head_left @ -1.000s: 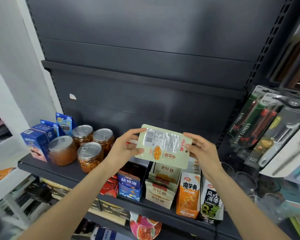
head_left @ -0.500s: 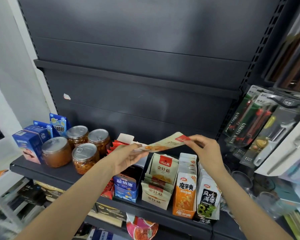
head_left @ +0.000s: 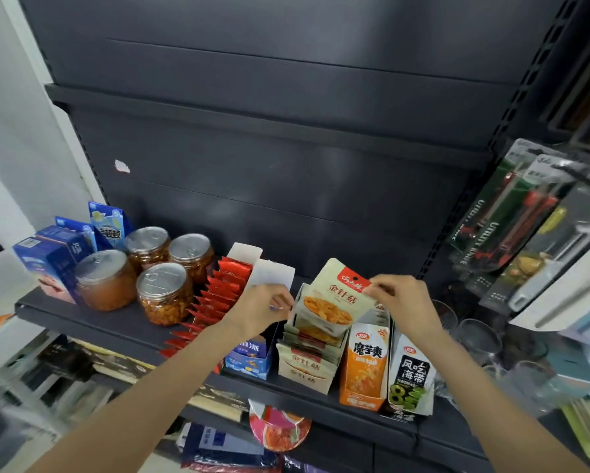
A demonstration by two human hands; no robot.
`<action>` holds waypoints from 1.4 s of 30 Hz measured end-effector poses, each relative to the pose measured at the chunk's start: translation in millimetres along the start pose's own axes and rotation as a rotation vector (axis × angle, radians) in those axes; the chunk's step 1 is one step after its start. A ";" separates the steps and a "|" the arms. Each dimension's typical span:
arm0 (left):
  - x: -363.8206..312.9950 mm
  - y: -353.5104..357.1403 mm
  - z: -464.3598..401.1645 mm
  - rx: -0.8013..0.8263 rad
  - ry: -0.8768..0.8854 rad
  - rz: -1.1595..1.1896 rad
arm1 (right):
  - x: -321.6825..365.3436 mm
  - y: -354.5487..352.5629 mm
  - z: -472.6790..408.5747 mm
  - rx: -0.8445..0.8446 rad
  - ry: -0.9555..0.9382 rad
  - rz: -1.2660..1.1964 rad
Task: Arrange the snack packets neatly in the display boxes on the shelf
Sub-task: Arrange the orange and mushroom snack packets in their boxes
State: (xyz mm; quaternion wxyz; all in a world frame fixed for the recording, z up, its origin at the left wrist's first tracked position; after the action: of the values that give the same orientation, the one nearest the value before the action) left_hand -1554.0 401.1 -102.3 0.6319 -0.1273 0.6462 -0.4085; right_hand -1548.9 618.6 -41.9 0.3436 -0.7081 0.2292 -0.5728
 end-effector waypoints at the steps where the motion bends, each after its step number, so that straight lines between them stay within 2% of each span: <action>1: -1.2 8.5 -1.6 0.067 0.014 -0.050 | -1.6 9.0 -3.6 0.032 0.009 0.036; 5: 2.7 27.2 -5.2 0.211 -0.013 -0.194 | -7.2 41.7 -18.5 0.134 0.083 0.246; 10: 2.1 31.4 -7.9 0.247 -0.009 -0.262 | -4.7 72.9 -28.2 0.210 0.067 0.403; 15: -0.9 32.0 -9.3 0.242 0.003 -0.347 | -9.0 74.0 -33.7 0.136 0.039 0.515; 20: -0.9 27.8 -10.3 0.200 0.007 -0.289 | -30.3 75.7 -45.3 0.247 0.203 0.377; 32: -3.3 10.3 -11.7 0.174 -0.011 -0.038 | -29.6 84.9 -51.7 0.321 0.186 0.375; 38: -16.0 -16.9 -4.4 -0.011 0.062 0.095 | -33.6 81.7 -51.0 0.324 0.219 0.330; 42: -28.2 -32.3 -0.2 -0.084 0.116 0.085 | -29.8 84.4 -50.7 0.369 0.190 0.264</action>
State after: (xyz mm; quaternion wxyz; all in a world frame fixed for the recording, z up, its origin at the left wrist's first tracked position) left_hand -1560.8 399.8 -60.0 0.6044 -0.1022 0.7030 -0.3606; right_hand -1599.3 573.1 -119.1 0.5157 -0.5403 0.2425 -0.6191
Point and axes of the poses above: each hand's wrist, its own z-axis away from the middle knuckle, its own y-axis out of the palm, x = y × z, the point moved 10 cm from there along -z, towards the middle knuckle, and after that the axes turned 10 degrees about x, right-handed, at the moved point
